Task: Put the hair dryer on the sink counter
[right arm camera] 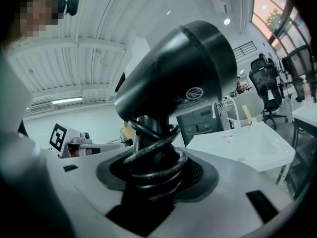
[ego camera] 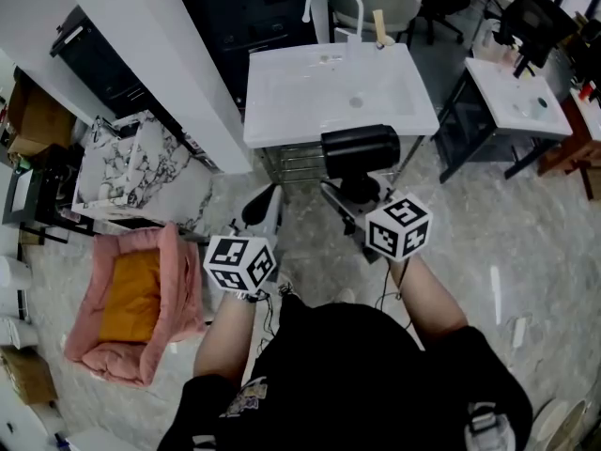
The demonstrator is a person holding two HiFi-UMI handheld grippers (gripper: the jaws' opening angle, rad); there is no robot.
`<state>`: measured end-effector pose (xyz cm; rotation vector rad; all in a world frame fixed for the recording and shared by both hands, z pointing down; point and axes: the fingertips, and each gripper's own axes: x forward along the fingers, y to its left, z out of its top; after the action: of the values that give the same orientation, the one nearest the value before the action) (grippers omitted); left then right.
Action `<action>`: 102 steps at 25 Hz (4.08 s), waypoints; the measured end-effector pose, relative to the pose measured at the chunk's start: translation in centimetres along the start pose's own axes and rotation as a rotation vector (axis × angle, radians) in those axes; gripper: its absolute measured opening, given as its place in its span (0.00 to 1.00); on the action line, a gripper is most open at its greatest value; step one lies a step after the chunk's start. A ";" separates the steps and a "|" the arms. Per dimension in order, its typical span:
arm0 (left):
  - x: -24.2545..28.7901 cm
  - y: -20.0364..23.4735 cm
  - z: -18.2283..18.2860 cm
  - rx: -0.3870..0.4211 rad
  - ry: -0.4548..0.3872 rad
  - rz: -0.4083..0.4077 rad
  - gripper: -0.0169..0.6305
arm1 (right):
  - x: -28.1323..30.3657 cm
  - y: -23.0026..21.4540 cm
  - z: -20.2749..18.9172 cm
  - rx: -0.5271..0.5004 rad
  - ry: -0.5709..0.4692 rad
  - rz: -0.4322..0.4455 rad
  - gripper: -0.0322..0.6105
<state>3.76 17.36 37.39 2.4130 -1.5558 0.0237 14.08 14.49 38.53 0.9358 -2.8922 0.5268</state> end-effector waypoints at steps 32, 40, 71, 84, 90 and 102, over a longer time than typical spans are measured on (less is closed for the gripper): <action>1.2 22.4 4.1 -0.050 0.031 -0.183 0.03 | 22.7 3.6 2.1 0.032 0.001 -0.162 0.40; 1.7 25.1 4.5 -0.068 0.031 -0.194 0.03 | 26.3 3.2 2.7 0.038 0.017 -0.166 0.40; 28.0 28.2 7.0 -0.078 0.061 -0.051 0.03 | 37.9 -23.5 9.6 0.106 0.066 -0.028 0.40; 37.8 28.5 8.2 -0.075 0.053 0.000 0.03 | 42.2 -32.8 11.9 0.130 0.097 0.024 0.40; 40.2 29.4 8.1 -0.076 0.069 0.004 0.03 | 44.5 -35.1 11.7 0.158 0.119 0.028 0.40; 42.2 32.2 6.1 -0.085 0.136 0.001 0.03 | 50.0 -37.8 7.9 0.259 0.189 0.008 0.40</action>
<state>-8.01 -34.14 45.15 2.2949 -1.4674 0.1163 -4.36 -44.77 50.41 0.8483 -2.7025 0.9529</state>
